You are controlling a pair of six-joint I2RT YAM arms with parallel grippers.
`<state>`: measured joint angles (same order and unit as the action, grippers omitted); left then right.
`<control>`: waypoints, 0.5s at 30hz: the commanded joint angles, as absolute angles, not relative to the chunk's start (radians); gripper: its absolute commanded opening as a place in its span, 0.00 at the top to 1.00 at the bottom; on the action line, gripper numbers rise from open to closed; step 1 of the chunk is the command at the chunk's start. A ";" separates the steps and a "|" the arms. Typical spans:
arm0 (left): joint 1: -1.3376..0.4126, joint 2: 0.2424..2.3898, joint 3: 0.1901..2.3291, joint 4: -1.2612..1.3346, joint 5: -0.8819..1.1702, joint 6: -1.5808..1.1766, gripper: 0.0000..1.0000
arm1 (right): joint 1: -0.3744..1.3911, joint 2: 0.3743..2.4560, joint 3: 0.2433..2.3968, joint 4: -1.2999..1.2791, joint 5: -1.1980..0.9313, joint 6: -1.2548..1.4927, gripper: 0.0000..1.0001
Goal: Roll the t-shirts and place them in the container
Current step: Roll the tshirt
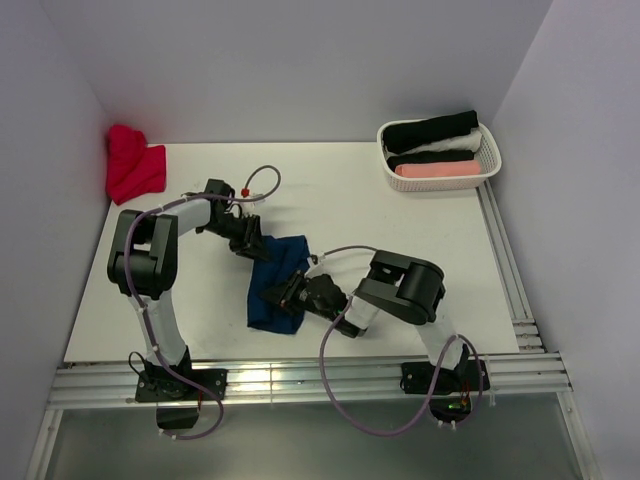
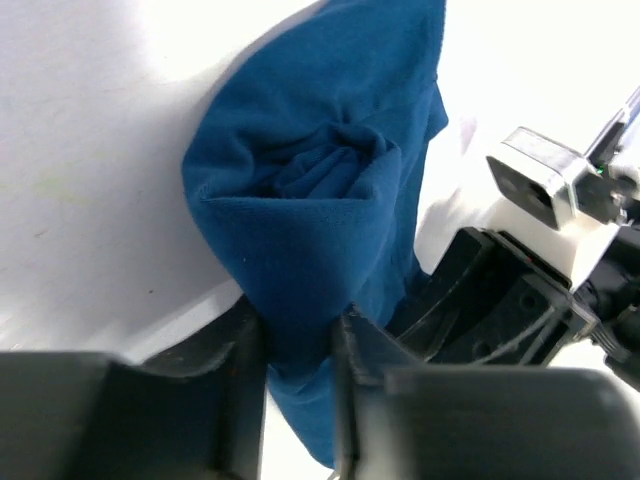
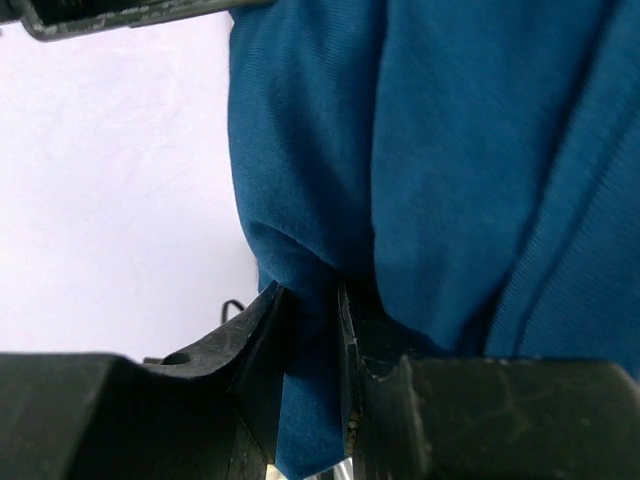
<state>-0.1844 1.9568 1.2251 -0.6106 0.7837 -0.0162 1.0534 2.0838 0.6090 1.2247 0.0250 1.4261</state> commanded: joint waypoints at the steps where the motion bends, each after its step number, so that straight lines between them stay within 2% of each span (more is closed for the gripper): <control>1: -0.193 1.934 1.269 -0.612 0.717 -0.058 0.77 | 1.040 2.053 0.641 0.933 0.018 1.332 0.71; 3: -0.199 1.918 1.285 -0.630 0.666 -0.080 0.88 | 1.032 2.030 0.667 0.853 0.026 1.310 0.68; 4: -0.201 1.910 1.290 -0.635 0.607 -0.086 0.90 | 1.031 2.019 0.681 0.810 0.034 1.299 0.63; 10: -0.241 1.853 1.312 -0.672 0.430 -0.089 0.92 | 1.052 1.899 0.828 0.347 0.184 1.226 0.44; 15: -0.275 1.833 1.308 -0.673 0.342 -0.098 0.92 | 1.097 1.835 1.014 -0.084 0.368 1.203 0.37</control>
<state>-0.2577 1.8790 1.2797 -0.6567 0.4488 -0.0914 1.0752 1.8771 0.9386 0.3099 0.1871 1.2579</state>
